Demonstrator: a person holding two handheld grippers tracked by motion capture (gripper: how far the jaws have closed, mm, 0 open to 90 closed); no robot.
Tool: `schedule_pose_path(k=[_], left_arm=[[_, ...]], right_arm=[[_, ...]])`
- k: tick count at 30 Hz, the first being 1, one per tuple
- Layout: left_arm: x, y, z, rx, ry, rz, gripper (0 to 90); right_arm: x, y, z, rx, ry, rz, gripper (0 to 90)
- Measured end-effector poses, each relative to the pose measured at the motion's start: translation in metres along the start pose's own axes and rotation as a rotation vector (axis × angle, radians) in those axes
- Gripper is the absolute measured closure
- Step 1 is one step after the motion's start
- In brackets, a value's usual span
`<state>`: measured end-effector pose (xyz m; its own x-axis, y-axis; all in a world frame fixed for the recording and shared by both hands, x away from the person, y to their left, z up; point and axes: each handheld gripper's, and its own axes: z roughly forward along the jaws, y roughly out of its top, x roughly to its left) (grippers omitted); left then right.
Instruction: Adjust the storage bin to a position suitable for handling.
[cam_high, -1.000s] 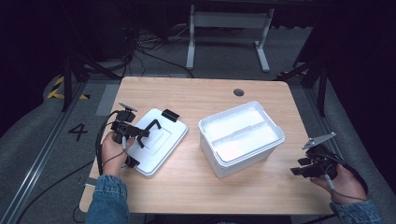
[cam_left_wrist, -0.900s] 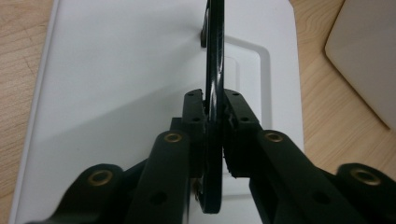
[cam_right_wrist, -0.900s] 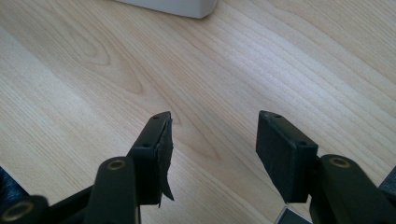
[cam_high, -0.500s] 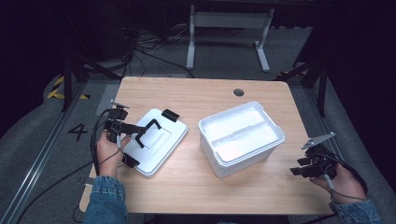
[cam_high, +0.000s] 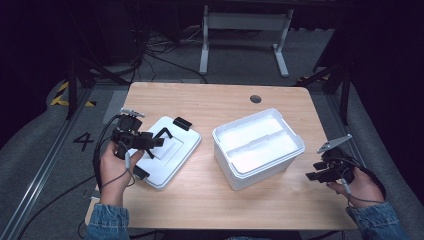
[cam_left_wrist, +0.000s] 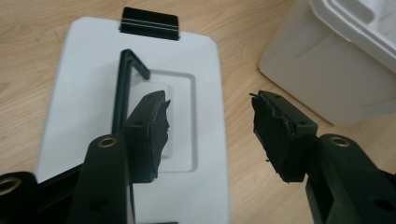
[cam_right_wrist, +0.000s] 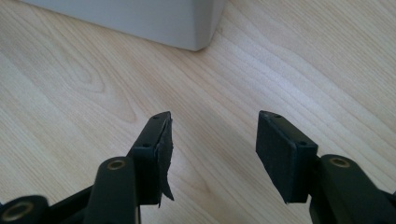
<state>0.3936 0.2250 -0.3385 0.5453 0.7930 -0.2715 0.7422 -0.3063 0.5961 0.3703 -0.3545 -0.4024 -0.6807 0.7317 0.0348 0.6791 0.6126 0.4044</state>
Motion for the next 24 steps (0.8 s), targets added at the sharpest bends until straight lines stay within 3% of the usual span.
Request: schedule_pose_path(k=[5, 11, 14, 19, 22, 24], left_arm=[[-0.022, -0.003, 0.000, 0.014, -0.006, 0.027, 44.2], [-0.049, -0.011, 0.013, 0.037, 0.004, 0.091, 40.1], [-0.058, -0.017, 0.022, 0.039, -0.031, 0.081, 39.3], [-0.068, -0.025, 0.039, 0.052, -0.055, 0.061, 37.6], [-0.077, -0.030, 0.052, 0.060, -0.063, 0.071, 35.9], [-0.085, -0.034, 0.061, 0.059, -0.047, 0.093, 33.2]], right_arm=[[-0.001, 0.004, 0.002, -0.002, 0.004, -0.008, 46.2], [-0.001, 0.007, 0.004, -0.010, 0.006, -0.015, 46.3], [-0.001, 0.006, 0.005, -0.011, 0.010, -0.016, 46.4], [-0.005, 0.003, 0.004, -0.022, 0.007, -0.004, 46.4], [-0.005, 0.001, 0.005, -0.022, 0.011, -0.002, 46.4], [-0.006, 0.000, 0.006, -0.019, 0.009, 0.000, 46.4]])
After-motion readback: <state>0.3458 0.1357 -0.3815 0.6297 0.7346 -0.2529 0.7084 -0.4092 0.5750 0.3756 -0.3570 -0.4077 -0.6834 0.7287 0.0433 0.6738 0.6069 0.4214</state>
